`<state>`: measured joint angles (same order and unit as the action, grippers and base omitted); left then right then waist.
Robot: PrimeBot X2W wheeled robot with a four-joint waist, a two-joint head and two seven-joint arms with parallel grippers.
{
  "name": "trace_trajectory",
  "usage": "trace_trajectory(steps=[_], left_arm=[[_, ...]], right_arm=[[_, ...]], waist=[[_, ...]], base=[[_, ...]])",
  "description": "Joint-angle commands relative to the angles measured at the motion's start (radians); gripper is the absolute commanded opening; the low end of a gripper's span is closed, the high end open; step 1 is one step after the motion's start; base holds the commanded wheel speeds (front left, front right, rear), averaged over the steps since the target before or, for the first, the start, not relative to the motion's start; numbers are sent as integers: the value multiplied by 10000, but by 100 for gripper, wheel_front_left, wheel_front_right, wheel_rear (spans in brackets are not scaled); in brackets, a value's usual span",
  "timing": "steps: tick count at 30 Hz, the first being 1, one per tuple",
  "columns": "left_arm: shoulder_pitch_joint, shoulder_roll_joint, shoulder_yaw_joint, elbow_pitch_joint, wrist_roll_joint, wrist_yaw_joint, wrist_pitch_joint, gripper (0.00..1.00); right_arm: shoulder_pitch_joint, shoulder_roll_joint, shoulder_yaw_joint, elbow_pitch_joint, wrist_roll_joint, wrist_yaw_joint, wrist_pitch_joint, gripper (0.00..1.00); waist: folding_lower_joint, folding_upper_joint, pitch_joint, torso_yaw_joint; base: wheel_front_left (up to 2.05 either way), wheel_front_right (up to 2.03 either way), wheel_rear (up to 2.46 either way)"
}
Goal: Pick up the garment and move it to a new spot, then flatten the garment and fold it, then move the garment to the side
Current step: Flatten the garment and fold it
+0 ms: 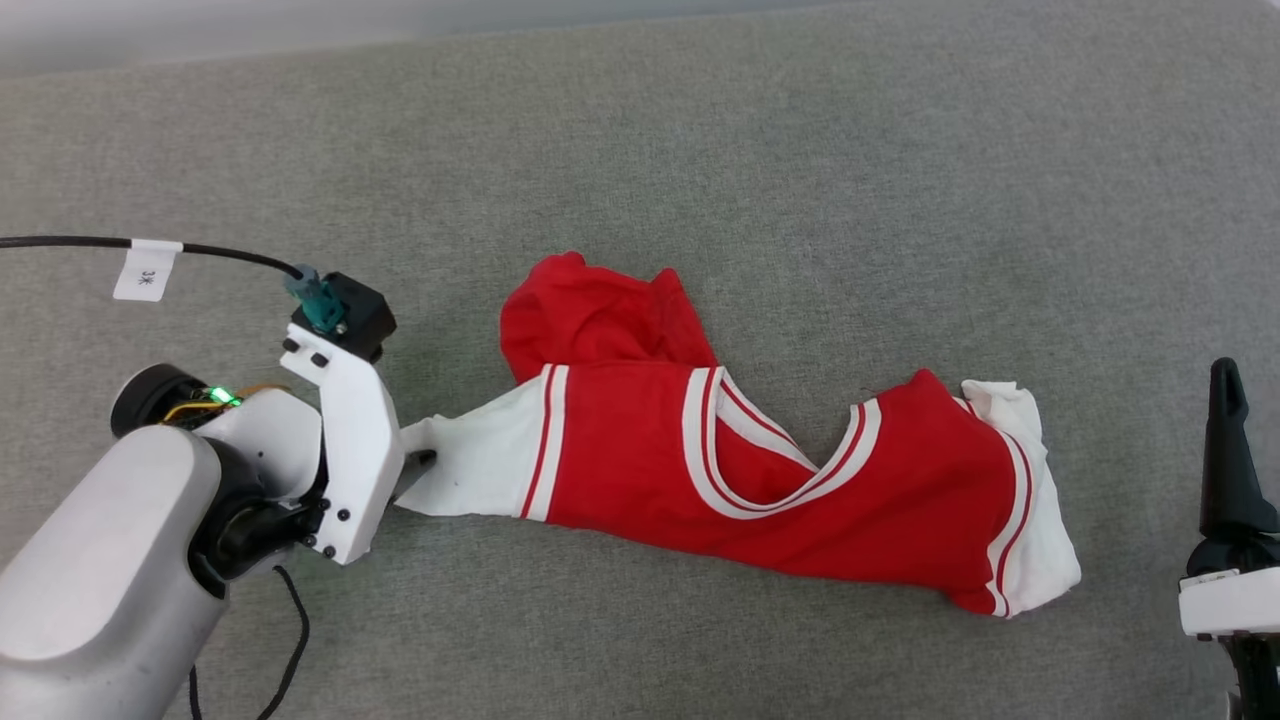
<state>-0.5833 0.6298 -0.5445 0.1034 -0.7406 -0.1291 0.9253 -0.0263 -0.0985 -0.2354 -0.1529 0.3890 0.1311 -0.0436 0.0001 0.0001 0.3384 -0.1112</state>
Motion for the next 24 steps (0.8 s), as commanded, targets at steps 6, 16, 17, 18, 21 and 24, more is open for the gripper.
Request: trace_trajectory(steps=[6, 16, 17, 18, 21, 24], left_arm=[[-165, 13, -520, 697, 78, -5, -314, 0], [-306, -287, -218, 901, -345, 2, -1937, 0], [-253, -264, -138, 838, -341, 2, -2170, 0], [-163, -270, -33, 752, -373, 6, -2437, 0], [168, -209, 252, 325, -436, 94, -3115, 0], [675, -77, 516, -422, -491, 335, -3579, 0]], right_arm=[[-157, 61, 106, 128, -73, -7, -63, 100], [71, -189, 63, 414, -196, -7, 352, 100], [95, -255, 115, 436, -190, -7, 485, 100], [148, -338, 178, 467, -182, -7, 679, 100], [313, -702, 421, 538, -269, -7, 1408, 100], [381, -1264, 741, 541, -353, -7, 2408, 100]], waist=[[-1, -1, 223, -129], [-1, -1, -352, 215], [-1, -1, -461, 262], [-1, -1, -579, 318], [-1, -1, -894, 501], [-1, -1, -1133, 748]], base=[[0, 0, 0], [0, 0, 0], [0, 0, 0], [0, 0, 0], [0, 0, 0], [0, 0, 0]])
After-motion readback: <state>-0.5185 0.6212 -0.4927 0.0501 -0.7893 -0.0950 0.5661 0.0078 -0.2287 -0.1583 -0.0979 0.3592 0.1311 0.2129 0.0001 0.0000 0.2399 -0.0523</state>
